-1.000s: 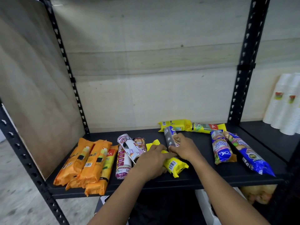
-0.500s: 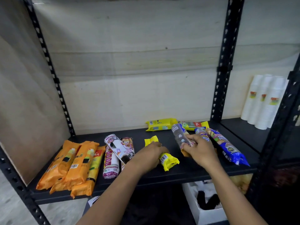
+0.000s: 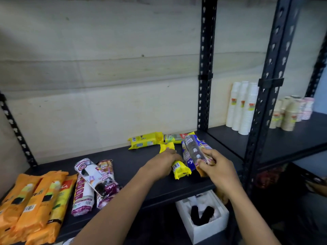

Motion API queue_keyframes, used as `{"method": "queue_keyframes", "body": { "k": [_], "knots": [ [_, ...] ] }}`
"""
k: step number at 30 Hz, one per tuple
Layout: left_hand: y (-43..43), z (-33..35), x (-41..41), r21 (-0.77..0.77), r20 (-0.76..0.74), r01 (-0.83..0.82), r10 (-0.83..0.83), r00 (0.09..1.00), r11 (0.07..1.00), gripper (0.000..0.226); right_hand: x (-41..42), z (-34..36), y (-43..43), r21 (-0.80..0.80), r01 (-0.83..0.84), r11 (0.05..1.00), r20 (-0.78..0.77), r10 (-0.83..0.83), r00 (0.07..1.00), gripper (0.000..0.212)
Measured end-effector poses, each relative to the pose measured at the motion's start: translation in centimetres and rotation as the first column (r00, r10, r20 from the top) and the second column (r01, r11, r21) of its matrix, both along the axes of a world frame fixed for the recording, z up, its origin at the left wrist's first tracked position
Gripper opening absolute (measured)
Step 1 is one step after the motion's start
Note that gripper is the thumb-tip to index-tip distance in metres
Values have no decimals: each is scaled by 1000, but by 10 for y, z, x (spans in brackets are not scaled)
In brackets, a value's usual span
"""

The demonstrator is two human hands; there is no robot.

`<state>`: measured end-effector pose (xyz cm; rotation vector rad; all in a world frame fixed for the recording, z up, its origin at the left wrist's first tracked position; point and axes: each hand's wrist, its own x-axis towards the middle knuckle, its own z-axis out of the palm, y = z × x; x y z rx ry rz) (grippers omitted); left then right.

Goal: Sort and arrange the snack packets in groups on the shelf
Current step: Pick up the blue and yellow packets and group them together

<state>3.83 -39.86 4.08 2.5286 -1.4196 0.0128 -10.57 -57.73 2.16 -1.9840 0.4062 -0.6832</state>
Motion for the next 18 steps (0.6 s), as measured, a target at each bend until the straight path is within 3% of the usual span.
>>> {"method": "queue_keyframes", "body": {
  "k": [7,13,18],
  "knots": [
    [-7,-12,2,-15,9,21,-21,1000,1000,57,-3,-11,-6,53,23,998,31,-25,999,39],
    [7,-17,9,63,48,-116,113,992,991,81,4,-9,12,61,-10,998,69,6,998,41],
    [37,-7,12,42,110,-231,226,968,972,56,11,-4,28,36,-27,999,71,25,997,44]
  ]
}}
